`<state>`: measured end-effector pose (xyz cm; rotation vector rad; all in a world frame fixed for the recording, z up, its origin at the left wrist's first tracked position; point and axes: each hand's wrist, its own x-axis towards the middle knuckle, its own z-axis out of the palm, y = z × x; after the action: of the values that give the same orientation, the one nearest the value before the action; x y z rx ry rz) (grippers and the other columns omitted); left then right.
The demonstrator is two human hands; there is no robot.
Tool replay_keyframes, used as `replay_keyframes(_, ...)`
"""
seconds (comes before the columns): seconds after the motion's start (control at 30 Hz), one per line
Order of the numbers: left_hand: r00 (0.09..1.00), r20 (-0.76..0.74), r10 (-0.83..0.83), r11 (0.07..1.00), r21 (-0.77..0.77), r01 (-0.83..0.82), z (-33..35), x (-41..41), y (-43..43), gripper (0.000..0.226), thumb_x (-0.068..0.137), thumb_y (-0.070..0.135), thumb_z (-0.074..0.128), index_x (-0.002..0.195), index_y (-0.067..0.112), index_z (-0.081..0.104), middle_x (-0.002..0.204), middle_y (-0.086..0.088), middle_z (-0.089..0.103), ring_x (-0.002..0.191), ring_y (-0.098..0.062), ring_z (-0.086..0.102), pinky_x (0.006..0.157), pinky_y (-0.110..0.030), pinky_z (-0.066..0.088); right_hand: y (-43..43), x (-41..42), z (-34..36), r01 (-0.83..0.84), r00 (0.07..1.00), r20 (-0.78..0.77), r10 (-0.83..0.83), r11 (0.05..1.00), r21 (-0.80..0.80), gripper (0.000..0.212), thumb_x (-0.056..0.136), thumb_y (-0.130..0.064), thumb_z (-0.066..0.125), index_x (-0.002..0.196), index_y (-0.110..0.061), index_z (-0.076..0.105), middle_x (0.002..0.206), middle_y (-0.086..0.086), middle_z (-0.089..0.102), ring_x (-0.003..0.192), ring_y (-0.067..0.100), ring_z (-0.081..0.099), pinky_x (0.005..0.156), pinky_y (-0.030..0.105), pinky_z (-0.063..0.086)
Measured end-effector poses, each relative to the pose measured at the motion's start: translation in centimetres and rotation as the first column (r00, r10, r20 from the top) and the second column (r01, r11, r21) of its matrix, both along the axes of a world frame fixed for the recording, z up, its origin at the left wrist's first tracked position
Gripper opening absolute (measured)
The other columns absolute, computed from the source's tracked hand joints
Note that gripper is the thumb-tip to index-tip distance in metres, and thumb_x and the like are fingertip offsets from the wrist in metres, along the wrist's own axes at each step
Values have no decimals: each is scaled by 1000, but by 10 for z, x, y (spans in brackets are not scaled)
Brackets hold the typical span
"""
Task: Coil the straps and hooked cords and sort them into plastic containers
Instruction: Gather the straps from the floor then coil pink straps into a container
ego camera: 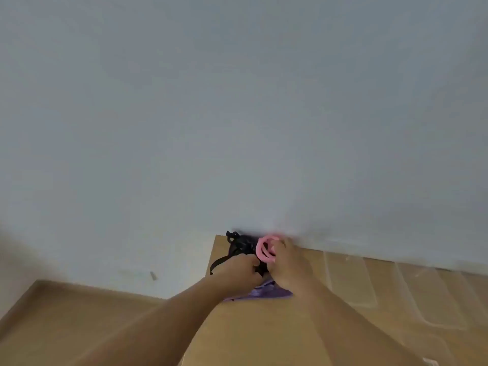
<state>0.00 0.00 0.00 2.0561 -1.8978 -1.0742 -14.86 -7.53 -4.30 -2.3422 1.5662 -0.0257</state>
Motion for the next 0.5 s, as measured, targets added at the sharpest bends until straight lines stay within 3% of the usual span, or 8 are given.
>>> replay_keyframes(0.1, 995, -45, 87, 996, 38, -85, -15, 1, -11, 25, 89, 25, 47, 106, 11, 59, 110, -5, 67, 104, -27, 62, 94, -43, 51, -30, 11, -12, 33, 999, 0, -33, 998, -55, 37, 95, -30, 47, 130, -18, 46, 132, 7, 44, 112, 29, 48, 90, 36, 46)
replay_keyframes(0.2, 986, -34, 165, 985, 45, -164, -26, 3, -18, 9, 86, 21, 47, 78, 18, 47, 74, 4, 53, 71, -20, 48, 70, -36, 44, -45, 14, -25, -43, 996, -80, 38, 997, -68, 34, 98, -36, 44, 125, -17, 51, 124, 8, 52, 109, 29, 51, 89, 37, 44)
replay_keyframes(0.27, 977, -40, 209, 977, 50, -207, -25, 1, -24, 15, 83, 19, 47, 69, 20, 42, 65, 4, 44, 64, -20, 40, 62, -34, 36, -51, 10, -28, -60, 998, -12, 60, 997, -56, 28, 95, -34, 46, 114, -17, 57, 113, 6, 60, 102, 27, 56, 83, 35, 46)
replay_keyframes(0.33, 960, -79, 268, 963, 48, -264, -27, -1, -33, 7, 83, 19, 51, 87, 18, 57, 79, 0, 58, 71, -21, 50, 66, -37, 43, -58, 3, -27, -67, 996, 68, 65, 997, 24, 19, 90, -23, 50, 104, -17, 61, 104, 3, 65, 91, 25, 60, 69, 30, 43)
replay_keyframes(0.37, 950, -98, 295, 955, 48, -292, -29, -3, -37, 19, 85, 20, 53, 102, 17, 60, 91, -2, 63, 78, -20, 54, 73, -38, 48, -60, 0, -26, -88, 995, 63, 84, 993, 72, 17, 87, -20, 52, 99, -18, 64, 98, 2, 67, 85, 23, 60, 62, 29, 40)
replay_keyframes(0.5, 927, -121, 354, 934, 84, -346, -30, -13, -50, 50, 91, 20, 55, 139, 13, 46, 106, 2, 56, 92, -14, 53, 75, -24, 41, -62, -15, -22, -88, 995, 61, 81, 990, 113, 11, 81, -27, 56, 79, -21, 65, 70, -4, 59, 69, 21, 57, 47, 26, 30)
